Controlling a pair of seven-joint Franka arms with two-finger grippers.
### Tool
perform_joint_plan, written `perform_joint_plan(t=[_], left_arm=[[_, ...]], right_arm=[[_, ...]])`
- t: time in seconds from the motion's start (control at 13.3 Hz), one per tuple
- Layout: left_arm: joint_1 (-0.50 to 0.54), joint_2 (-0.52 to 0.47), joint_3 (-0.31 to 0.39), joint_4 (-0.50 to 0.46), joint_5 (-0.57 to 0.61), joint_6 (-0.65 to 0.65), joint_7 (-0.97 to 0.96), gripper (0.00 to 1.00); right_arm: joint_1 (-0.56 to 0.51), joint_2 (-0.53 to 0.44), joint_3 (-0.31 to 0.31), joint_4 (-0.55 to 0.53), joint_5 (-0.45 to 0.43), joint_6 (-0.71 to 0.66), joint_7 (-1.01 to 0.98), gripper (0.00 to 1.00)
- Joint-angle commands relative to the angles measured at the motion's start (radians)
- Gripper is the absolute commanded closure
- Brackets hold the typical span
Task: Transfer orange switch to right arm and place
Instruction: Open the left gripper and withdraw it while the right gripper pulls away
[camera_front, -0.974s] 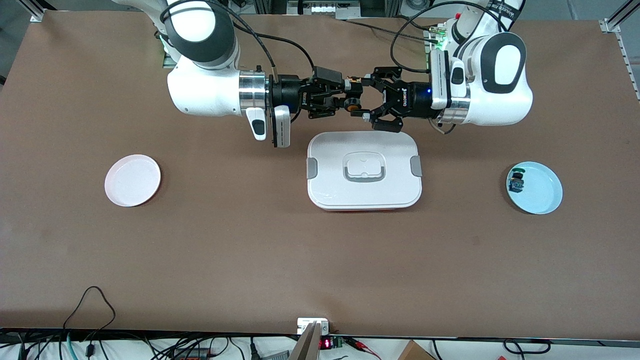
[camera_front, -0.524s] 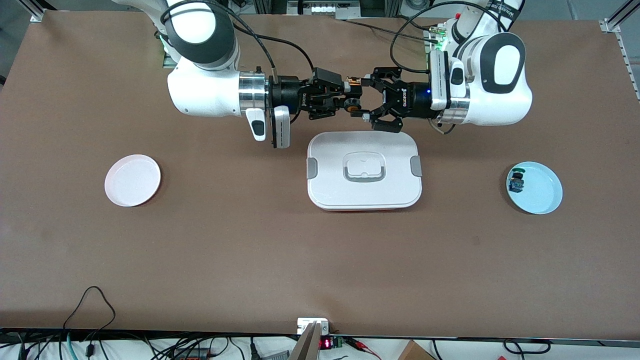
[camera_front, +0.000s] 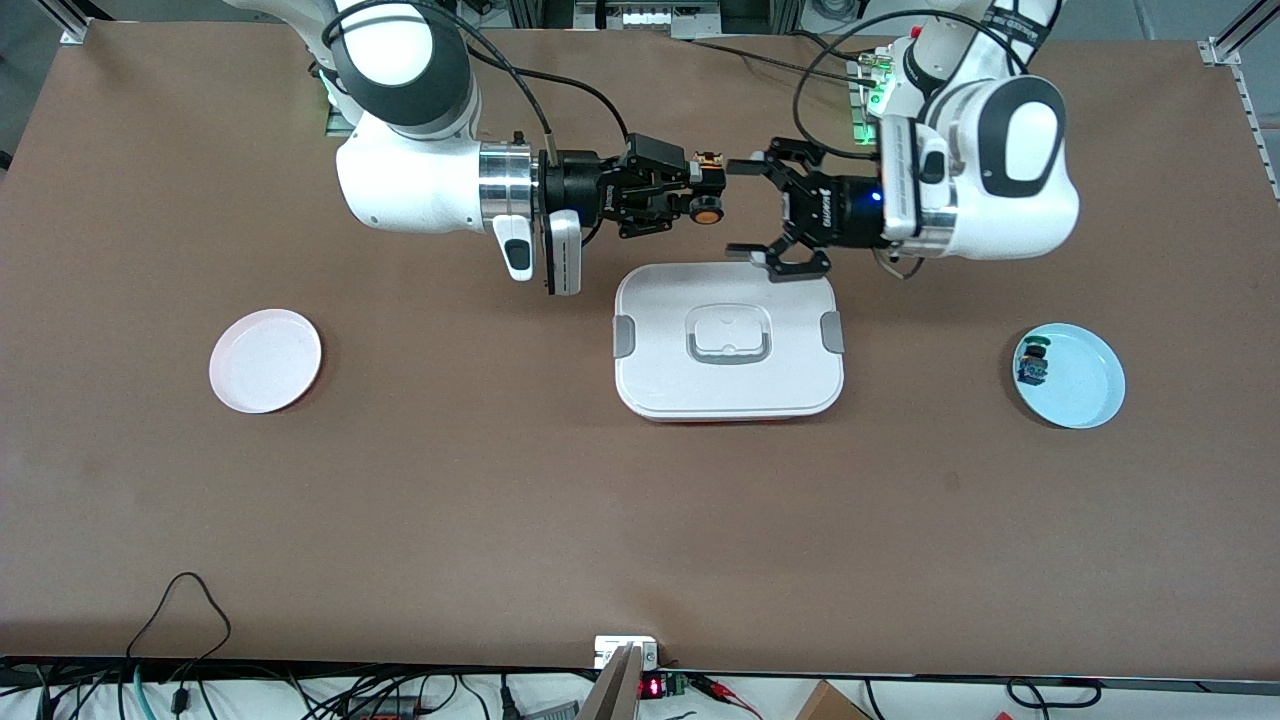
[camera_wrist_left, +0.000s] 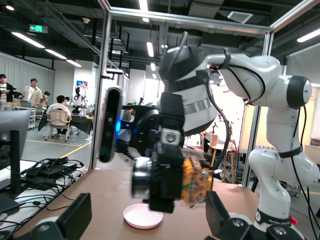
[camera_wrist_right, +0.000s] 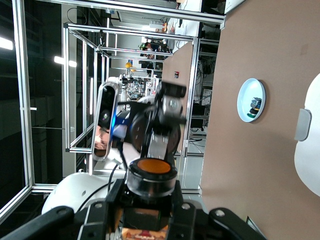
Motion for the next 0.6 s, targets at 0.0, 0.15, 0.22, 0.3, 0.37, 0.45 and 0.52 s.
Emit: perform_joint_plan(t=[0.0, 0.15, 0.22, 0.3, 0.37, 0.45, 0.52], left_arm=[[0.083, 0.067, -0.007, 0.003, -0.013, -0.061, 0.004, 0.00], [0.121, 0.078, 0.003, 0.015, 0.054, -0.081, -0.001, 0.00], [0.153, 0.095, 0.003, 0.053, 0.129, -0.088, -0.010, 0.00], [0.184, 0.128, 0.003, 0.095, 0.211, -0.134, -0.045, 0.00], [0.195, 0.153, 0.005, 0.131, 0.284, -0.172, -0.094, 0.00], [0.212, 0.159, 0.008, 0.155, 0.341, -0.179, -0.131, 0.00], [0.235, 0.169, 0.008, 0.188, 0.389, -0.180, -0.148, 0.00]], right_arm=[[0.000, -0.019, 0.001, -0.011, 0.019, -0.004, -0.012, 0.91], [-0.015, -0.027, 0.001, -0.013, 0.016, -0.005, -0.010, 0.91], [-0.024, -0.038, 0.001, -0.023, 0.011, -0.008, -0.010, 0.91], [-0.027, -0.047, 0.001, -0.036, 0.001, -0.008, -0.010, 0.91], [-0.038, -0.056, 0.001, -0.046, -0.015, -0.008, -0.010, 0.91], [-0.043, -0.064, 0.001, -0.054, -0.030, -0.010, -0.010, 0.91], [-0.059, -0.068, 0.001, -0.056, -0.045, -0.017, -0.010, 0.91]])
